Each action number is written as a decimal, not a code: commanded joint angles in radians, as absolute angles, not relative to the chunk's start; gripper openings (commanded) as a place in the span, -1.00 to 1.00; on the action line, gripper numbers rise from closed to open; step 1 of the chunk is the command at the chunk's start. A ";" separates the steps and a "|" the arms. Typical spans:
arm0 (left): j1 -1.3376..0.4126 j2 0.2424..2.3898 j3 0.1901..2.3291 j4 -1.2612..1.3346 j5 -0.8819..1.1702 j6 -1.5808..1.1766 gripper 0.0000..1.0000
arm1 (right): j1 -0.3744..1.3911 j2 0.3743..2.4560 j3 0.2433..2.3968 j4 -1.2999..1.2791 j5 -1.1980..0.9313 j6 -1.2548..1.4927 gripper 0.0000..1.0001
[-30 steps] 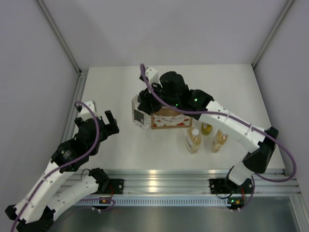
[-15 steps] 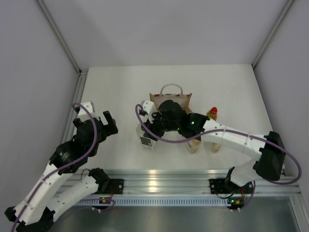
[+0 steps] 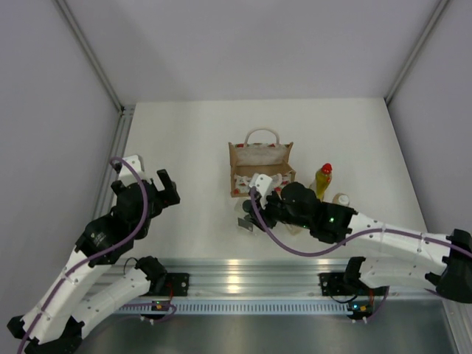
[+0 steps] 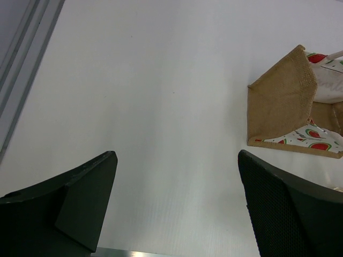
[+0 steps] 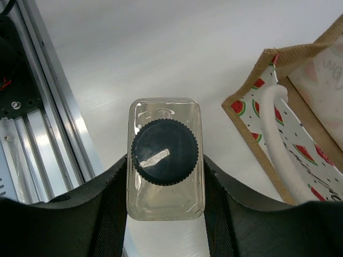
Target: Take the personal care products out of the canvas bag
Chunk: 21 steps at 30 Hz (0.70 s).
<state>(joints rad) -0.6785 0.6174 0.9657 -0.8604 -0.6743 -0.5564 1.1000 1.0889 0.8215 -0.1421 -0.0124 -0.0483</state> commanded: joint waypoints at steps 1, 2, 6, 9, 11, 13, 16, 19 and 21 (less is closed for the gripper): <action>-0.673 0.615 0.963 -0.851 -0.681 -0.563 0.97 | 1.117 0.948 0.806 0.114 0.069 -0.020 -1.00; -0.673 0.614 0.963 -0.851 -0.680 -0.563 0.97 | 1.117 0.918 0.775 0.114 0.081 -0.008 -1.00; -0.673 0.617 0.963 -0.851 -0.677 -0.563 0.97 | 1.117 0.890 0.724 0.110 0.092 0.038 -1.00; -0.673 0.620 0.965 -0.851 -0.676 -0.561 0.97 | 1.117 0.885 0.689 0.109 0.109 0.061 -1.00; -0.673 0.618 0.963 -0.851 -0.676 -0.563 0.97 | 1.117 0.876 0.658 0.112 0.136 0.074 -1.00; -0.673 0.620 0.963 -0.851 -0.676 -0.561 0.97 | 1.117 0.858 0.638 0.117 0.147 0.081 -1.00; -0.673 0.624 0.965 -0.851 -0.670 -0.558 0.97 | 1.117 0.839 0.608 0.118 0.163 0.086 -1.00; -0.672 0.634 0.965 -0.851 -0.669 -0.558 0.97 | 1.117 0.830 0.585 0.118 0.179 0.103 -1.00; -0.673 0.632 0.965 -0.851 -0.669 -0.557 0.97 | 1.117 0.828 0.565 0.123 0.190 0.121 -0.90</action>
<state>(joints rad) -0.6769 0.6254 0.9653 -0.8608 -0.6704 -0.5560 1.1023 0.8764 0.5468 -0.0921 0.1493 0.0826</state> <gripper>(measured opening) 0.983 0.478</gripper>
